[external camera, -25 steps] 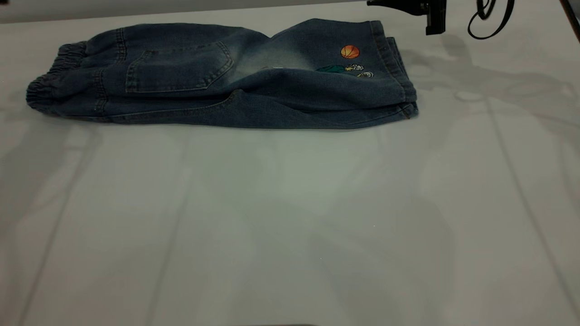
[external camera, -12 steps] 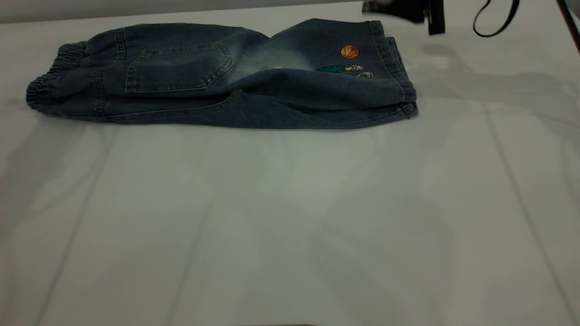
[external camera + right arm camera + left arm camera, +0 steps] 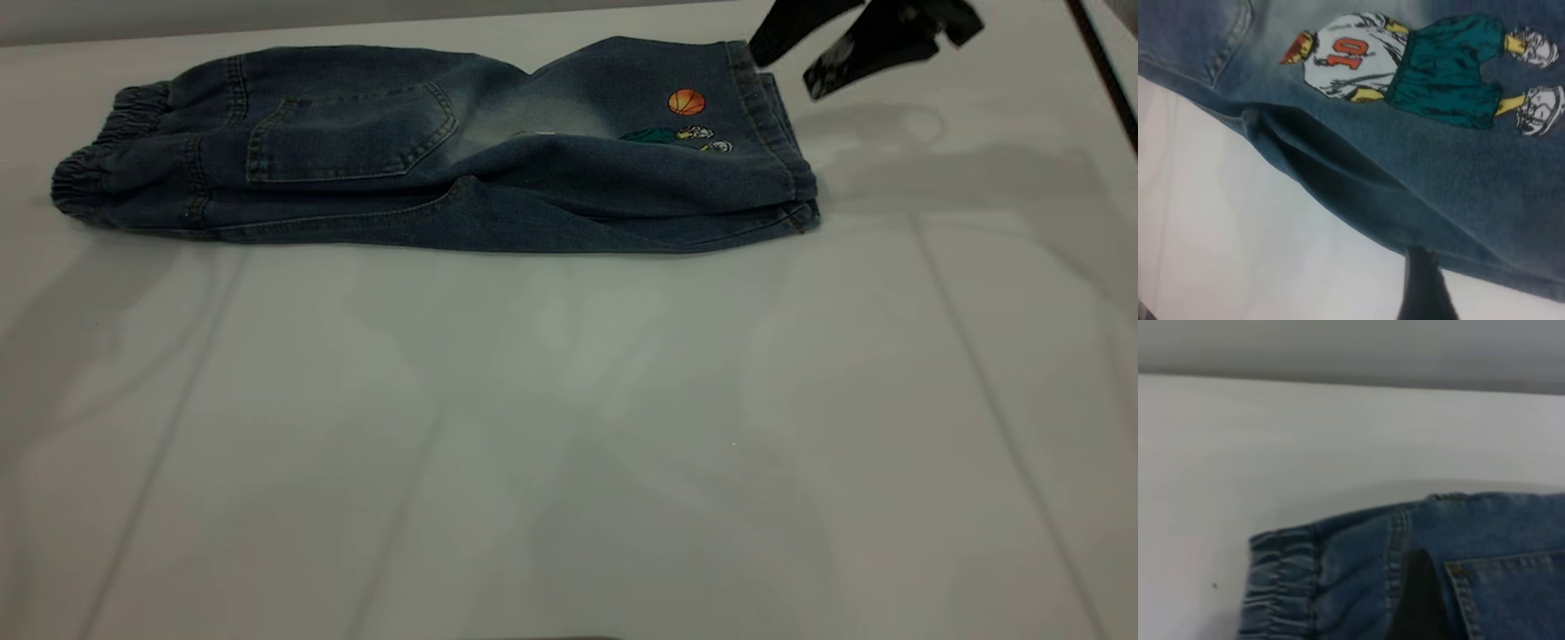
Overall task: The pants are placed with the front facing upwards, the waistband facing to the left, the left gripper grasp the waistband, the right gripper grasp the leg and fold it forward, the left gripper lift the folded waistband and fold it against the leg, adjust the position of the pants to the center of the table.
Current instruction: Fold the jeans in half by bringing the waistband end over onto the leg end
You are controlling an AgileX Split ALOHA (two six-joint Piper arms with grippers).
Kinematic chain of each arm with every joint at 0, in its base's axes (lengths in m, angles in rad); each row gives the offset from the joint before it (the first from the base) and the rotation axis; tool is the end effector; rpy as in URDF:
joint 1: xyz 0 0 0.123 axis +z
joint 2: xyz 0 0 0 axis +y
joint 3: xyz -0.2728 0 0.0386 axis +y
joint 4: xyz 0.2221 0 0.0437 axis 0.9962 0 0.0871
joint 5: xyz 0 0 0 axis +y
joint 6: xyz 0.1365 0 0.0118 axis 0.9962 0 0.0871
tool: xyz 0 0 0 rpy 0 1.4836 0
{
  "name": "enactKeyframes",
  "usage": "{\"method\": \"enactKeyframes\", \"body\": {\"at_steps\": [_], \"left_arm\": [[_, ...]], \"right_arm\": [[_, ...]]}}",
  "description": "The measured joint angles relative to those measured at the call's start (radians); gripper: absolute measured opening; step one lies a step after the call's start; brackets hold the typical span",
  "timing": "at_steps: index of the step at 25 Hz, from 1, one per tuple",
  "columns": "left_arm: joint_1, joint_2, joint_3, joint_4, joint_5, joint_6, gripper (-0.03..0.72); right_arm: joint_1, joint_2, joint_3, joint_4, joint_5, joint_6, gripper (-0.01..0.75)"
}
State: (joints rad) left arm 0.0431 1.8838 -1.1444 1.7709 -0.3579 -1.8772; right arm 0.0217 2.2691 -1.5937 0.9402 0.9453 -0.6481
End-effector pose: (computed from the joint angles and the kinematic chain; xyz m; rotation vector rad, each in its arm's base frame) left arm 0.4122 -0.0292 0.1678 0.0256 2.2800 -0.4278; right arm 0.4338 0.0992 0.1034 -0.1423 2.6920 1.0134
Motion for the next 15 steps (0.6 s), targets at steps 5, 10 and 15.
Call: {"method": "enactKeyframes", "body": {"at_steps": [5,10,15], "left_arm": [[-0.004,-0.039,0.0,0.0,-0.104,0.143,0.463],[-0.01,-0.127,0.0,0.0,-0.095,0.281,0.463],[-0.01,-0.194,0.0,0.0,-0.057,0.53,0.463]], "right_arm": [[0.0,-0.028,0.0,-0.009,0.028,0.006,0.386],[0.0,-0.037,0.0,-0.009,0.037,0.006,0.386],[0.0,-0.037,0.0,0.006,0.05,0.008,0.386]]}}
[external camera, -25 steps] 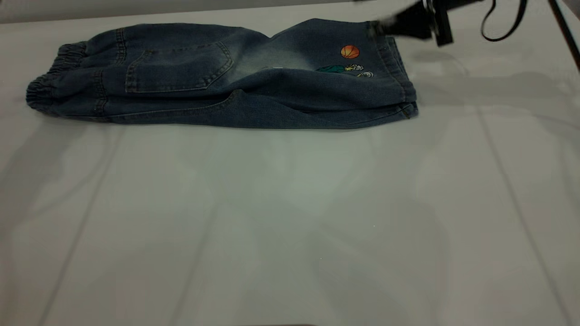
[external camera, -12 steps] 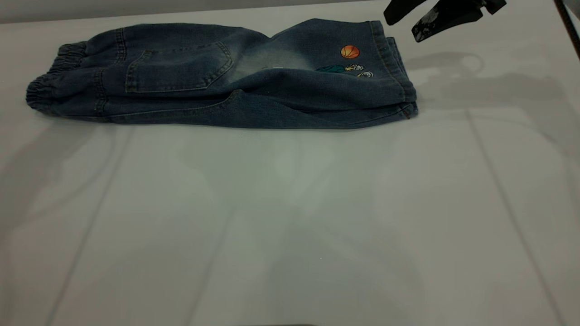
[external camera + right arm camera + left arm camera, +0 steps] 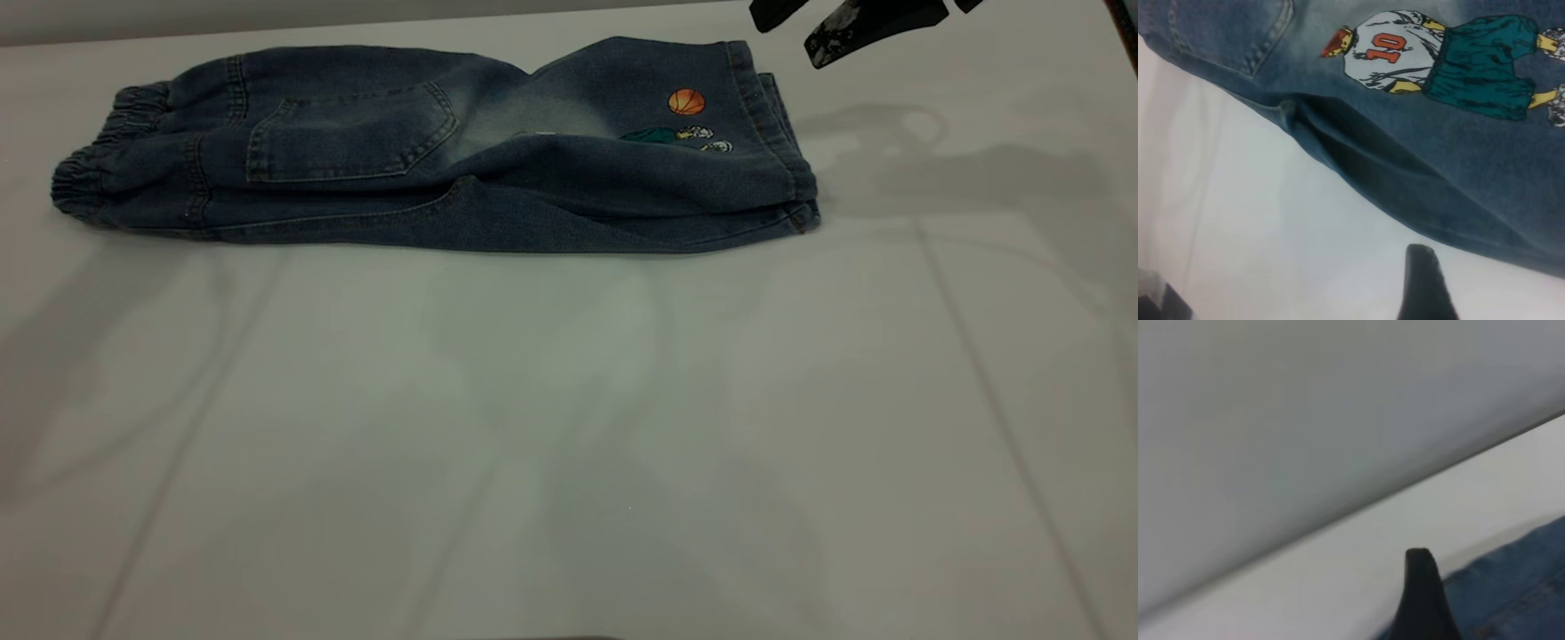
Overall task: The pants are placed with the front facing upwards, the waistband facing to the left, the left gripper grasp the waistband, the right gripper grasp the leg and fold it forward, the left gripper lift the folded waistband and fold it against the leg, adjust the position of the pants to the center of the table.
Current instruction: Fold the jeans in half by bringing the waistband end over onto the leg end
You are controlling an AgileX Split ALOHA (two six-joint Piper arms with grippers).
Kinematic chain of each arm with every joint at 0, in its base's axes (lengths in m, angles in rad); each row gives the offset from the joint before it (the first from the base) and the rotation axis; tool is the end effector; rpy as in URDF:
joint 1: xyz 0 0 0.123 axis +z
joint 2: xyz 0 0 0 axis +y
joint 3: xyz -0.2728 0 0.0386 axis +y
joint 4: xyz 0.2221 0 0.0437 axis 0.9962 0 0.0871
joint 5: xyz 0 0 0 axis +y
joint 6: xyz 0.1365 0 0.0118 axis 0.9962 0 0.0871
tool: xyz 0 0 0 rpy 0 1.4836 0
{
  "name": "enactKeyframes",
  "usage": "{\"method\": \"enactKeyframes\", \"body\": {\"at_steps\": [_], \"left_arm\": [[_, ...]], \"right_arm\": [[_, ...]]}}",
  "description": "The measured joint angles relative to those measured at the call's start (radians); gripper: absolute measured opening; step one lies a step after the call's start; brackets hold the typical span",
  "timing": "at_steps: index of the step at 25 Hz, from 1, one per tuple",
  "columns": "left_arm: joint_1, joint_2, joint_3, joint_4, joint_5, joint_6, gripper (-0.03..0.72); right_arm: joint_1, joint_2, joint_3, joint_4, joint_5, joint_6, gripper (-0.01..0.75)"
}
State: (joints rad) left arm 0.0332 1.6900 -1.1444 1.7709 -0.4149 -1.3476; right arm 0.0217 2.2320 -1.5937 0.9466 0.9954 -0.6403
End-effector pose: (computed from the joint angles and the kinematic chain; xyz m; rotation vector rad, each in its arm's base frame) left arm 0.3925 -0.0410 0.2460 0.6502 1.9661 -0.1396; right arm 0.4285 0.1027 0.1211 -0.1719 2.6790 1.0586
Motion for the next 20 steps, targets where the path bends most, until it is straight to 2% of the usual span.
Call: {"method": "enactKeyframes", "body": {"at_steps": [12,16,20], "left_arm": [[0.0,-0.018,0.0,-0.001,0.122,0.896,0.461],[0.0,-0.045,0.004,-0.002,0.091,1.058,0.461],[0.0,-0.102,0.008,-0.04,0.056,1.051,0.461]], "right_arm": [[0.0,0.0,0.0,0.049,0.035,0.006,0.386],[0.0,0.0,0.0,0.064,0.05,0.015,0.386],[0.0,0.0,0.0,0.066,0.063,0.021,0.386]]}}
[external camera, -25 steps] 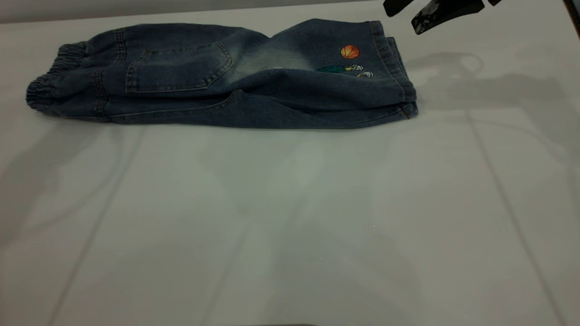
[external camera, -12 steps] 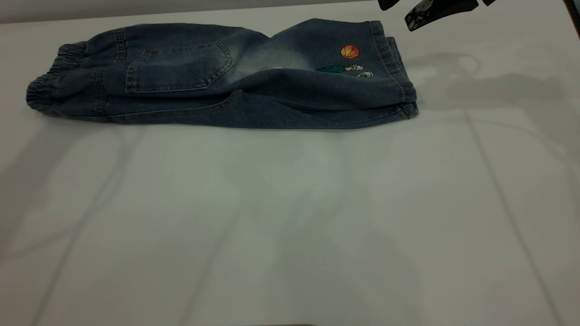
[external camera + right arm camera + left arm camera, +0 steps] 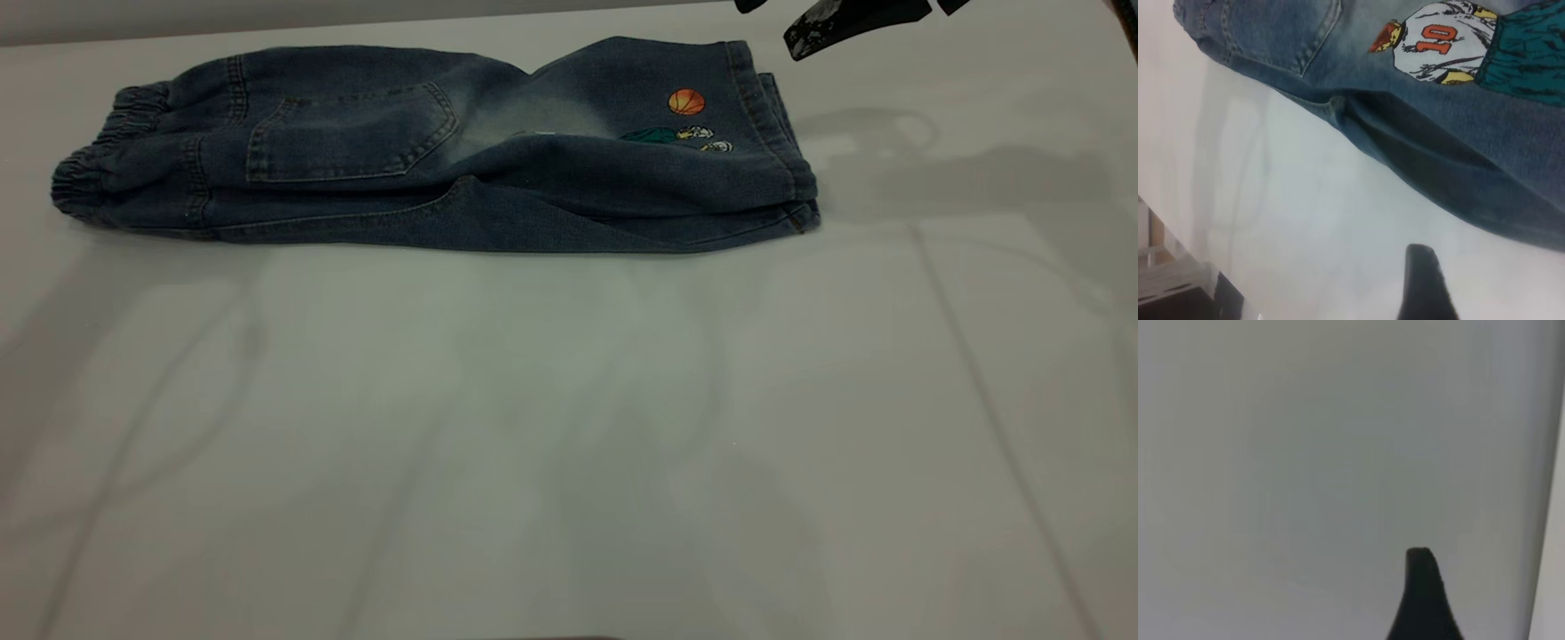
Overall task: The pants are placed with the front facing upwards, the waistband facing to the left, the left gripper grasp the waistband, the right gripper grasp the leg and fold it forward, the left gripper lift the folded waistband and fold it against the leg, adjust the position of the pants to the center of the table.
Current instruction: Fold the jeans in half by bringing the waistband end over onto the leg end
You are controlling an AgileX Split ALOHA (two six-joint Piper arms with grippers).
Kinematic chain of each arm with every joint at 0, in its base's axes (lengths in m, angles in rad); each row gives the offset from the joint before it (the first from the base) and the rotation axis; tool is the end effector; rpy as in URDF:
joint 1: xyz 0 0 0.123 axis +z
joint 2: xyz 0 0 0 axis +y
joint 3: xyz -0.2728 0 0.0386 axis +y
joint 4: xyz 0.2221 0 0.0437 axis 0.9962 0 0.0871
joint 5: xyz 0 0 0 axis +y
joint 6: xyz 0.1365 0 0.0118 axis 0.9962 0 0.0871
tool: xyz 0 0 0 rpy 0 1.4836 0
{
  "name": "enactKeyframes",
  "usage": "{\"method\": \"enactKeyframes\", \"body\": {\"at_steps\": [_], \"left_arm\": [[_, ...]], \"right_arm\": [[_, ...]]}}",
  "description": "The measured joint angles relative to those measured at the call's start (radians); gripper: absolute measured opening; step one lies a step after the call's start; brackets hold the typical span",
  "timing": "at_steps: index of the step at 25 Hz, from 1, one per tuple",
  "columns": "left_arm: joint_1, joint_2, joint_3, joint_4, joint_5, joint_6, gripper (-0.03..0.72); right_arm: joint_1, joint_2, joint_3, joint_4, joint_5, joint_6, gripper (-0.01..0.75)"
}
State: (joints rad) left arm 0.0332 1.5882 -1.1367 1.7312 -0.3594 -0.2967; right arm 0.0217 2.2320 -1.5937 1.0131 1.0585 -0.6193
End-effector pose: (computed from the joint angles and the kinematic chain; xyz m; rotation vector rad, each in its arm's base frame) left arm 0.3808 -0.0348 0.2846 1.4772 1.3751 0.6066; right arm 0.4241 0.1106 0.1284 -0.1236 2.6711 1.1914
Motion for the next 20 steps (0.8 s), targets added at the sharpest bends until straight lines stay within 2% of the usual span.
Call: {"method": "enactKeyframes", "body": {"at_steps": [4,10,14,18,20], "left_arm": [[0.0,-0.069,0.001,-0.114,-0.024,-0.235,0.447],[0.0,-0.162,0.001,-0.14,-0.058,-0.73,0.389],[0.0,-0.167,0.001,-0.259,-0.127,-0.848,0.356],[0.0,-0.168,0.001,-0.421,-0.123,-0.961,0.316],[0.0,-0.168,0.001,-0.477,-0.117,-1.092,0.285]], "right_arm": [[0.0,0.0,0.0,0.0,0.01,0.0,0.386],[0.005,0.0,0.0,0.001,0.028,0.0,0.386],[0.023,0.0,0.0,0.001,0.048,0.0,0.386],[0.039,0.0,0.0,0.0,0.063,0.0,0.386],[0.04,0.0,0.0,0.0,0.069,0.002,0.386]]}}
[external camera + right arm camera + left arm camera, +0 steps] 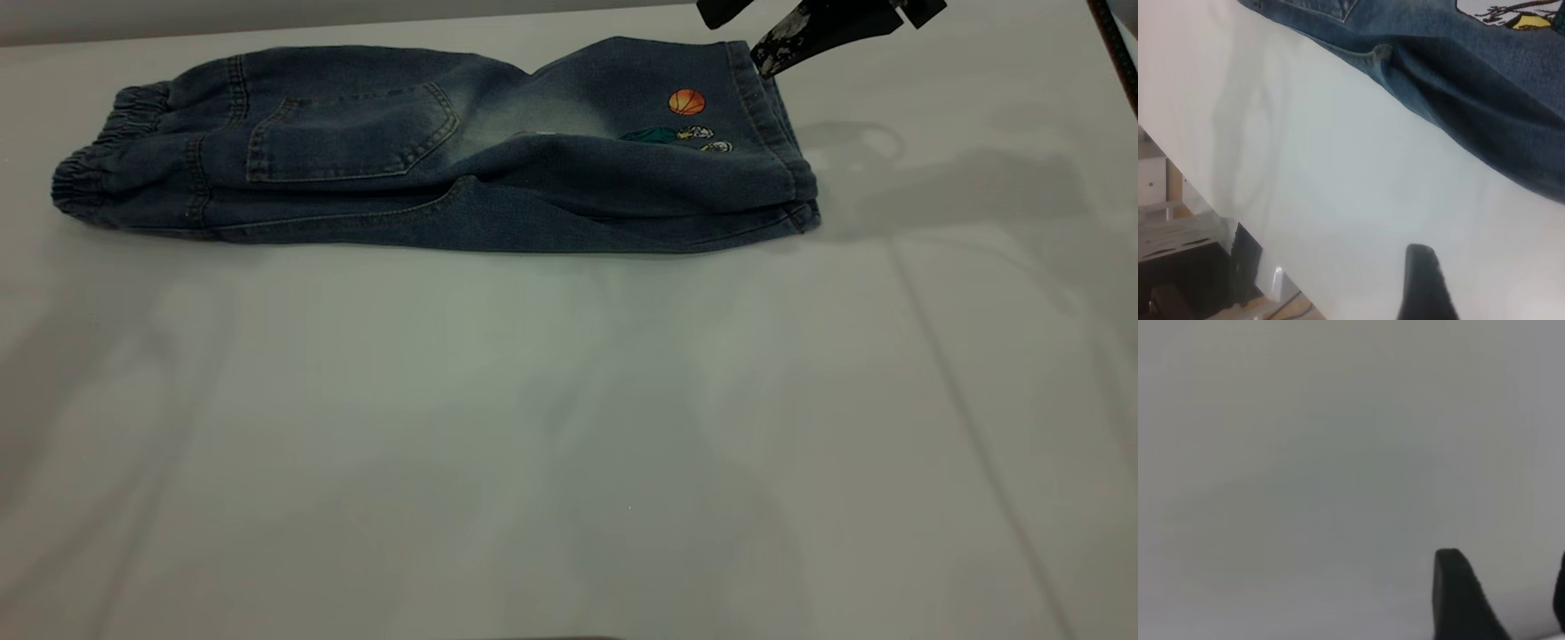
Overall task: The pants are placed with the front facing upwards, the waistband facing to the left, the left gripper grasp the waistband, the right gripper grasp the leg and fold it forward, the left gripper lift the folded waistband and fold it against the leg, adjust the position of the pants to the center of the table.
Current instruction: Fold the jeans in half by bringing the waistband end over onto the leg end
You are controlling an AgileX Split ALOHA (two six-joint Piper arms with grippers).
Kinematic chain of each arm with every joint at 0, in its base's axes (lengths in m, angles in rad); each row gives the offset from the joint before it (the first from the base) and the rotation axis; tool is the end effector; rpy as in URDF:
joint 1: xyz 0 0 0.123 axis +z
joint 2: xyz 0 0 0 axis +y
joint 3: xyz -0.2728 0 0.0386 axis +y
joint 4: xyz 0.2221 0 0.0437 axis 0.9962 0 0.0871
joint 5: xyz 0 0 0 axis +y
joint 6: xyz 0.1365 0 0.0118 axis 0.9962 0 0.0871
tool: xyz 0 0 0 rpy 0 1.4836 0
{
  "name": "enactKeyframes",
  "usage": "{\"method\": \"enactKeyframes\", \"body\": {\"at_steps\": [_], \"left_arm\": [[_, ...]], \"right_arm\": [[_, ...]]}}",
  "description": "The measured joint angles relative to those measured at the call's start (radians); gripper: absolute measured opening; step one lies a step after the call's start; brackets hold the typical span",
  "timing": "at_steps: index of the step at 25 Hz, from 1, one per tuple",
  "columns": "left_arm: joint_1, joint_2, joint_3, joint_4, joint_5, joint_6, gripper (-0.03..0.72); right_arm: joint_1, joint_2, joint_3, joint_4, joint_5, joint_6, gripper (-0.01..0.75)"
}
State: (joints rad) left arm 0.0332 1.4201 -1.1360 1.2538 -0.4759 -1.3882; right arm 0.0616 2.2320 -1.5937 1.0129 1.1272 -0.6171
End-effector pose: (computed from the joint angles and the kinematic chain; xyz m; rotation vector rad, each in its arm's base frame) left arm 0.3478 -0.0480 0.3735 0.1865 1.6139 -0.4677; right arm 0.4108 0.1306 0.1308 -0.2178 2.7066 1.2710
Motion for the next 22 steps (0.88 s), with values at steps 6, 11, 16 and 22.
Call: {"method": "enactKeyframes", "body": {"at_steps": [6,11,16,22], "left_arm": [[0.008,-0.005,-0.004,-0.035,0.007,-0.38,0.177],[0.059,-0.005,-0.104,0.226,-0.078,-0.68,0.142],[0.069,-0.008,-0.208,0.507,-0.13,-0.716,0.141],[0.069,0.031,-0.168,0.516,0.046,-0.718,0.141]], "right_arm": [[0.0,0.0,0.0,-0.002,0.027,0.001,0.386],[0.0,0.0,0.0,-0.004,0.029,0.001,0.386],[0.0,0.0,0.0,-0.004,0.029,0.002,0.386],[0.0,0.0,0.0,-0.004,0.03,0.002,0.386]]}}
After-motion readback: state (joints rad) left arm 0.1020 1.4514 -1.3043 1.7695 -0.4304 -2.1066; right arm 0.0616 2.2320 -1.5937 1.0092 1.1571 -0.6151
